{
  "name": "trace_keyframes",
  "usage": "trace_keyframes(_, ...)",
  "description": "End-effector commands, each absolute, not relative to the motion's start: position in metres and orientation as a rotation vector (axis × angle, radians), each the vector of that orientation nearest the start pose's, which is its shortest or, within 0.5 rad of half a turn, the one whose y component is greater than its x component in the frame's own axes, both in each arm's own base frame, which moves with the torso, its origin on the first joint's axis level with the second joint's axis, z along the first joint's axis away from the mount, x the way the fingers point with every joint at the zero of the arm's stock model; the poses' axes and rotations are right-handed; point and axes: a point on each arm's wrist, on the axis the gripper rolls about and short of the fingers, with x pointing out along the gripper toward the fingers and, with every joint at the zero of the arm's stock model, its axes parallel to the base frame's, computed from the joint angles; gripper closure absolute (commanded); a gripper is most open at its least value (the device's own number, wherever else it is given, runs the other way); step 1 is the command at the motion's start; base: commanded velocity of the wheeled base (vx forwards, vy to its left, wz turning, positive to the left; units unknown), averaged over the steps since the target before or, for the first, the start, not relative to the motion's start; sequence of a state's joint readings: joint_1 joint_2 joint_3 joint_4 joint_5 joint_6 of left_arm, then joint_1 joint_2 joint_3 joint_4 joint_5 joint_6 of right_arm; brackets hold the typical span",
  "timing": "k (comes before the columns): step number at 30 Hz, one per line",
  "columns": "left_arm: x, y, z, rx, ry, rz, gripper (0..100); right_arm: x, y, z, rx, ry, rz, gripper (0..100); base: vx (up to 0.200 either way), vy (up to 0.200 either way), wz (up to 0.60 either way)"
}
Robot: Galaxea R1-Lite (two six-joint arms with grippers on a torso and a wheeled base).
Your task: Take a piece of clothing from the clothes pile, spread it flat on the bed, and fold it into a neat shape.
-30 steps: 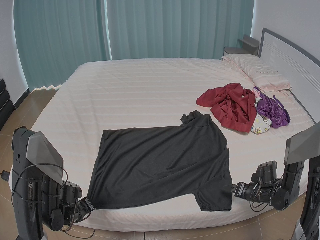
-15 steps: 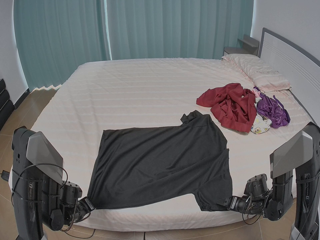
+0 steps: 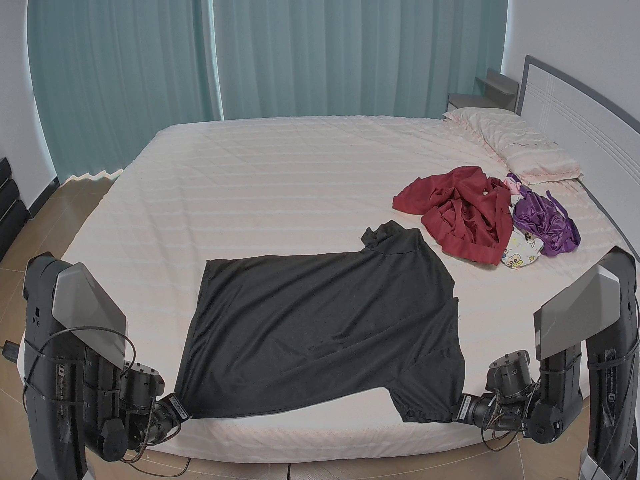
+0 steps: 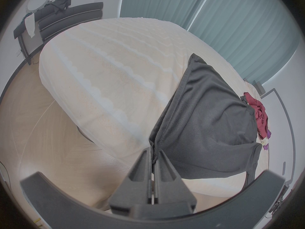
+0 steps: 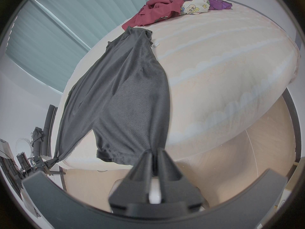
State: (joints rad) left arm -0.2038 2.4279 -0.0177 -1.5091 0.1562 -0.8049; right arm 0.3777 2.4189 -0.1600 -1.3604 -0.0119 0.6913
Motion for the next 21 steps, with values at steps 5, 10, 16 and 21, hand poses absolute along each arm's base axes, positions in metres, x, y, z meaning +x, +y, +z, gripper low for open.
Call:
trace_keyframes(5,0.203,-0.038,-0.055,-0.587,0.856,0.316,100,0.197,0.066,-0.039,0.490,0.964,-0.007,100,0.000,0.000,0.00)
trace_keyframes(10,0.204,-0.038,-0.049,-0.587,0.836,0.306,100,0.192,0.051,-0.027,0.517,0.957,-0.028,100,0.000,0.000,0.00)
trace_keyframes(16,0.194,-0.037,-0.030,-0.513,0.886,0.285,100,0.179,0.044,-0.008,0.471,1.001,-0.036,100,0.000,0.000,0.00)
trace_keyframes(21,0.179,-0.040,-0.019,-0.404,0.980,0.234,100,0.173,0.041,-0.005,0.456,1.030,-0.052,100,0.000,0.000,0.00)
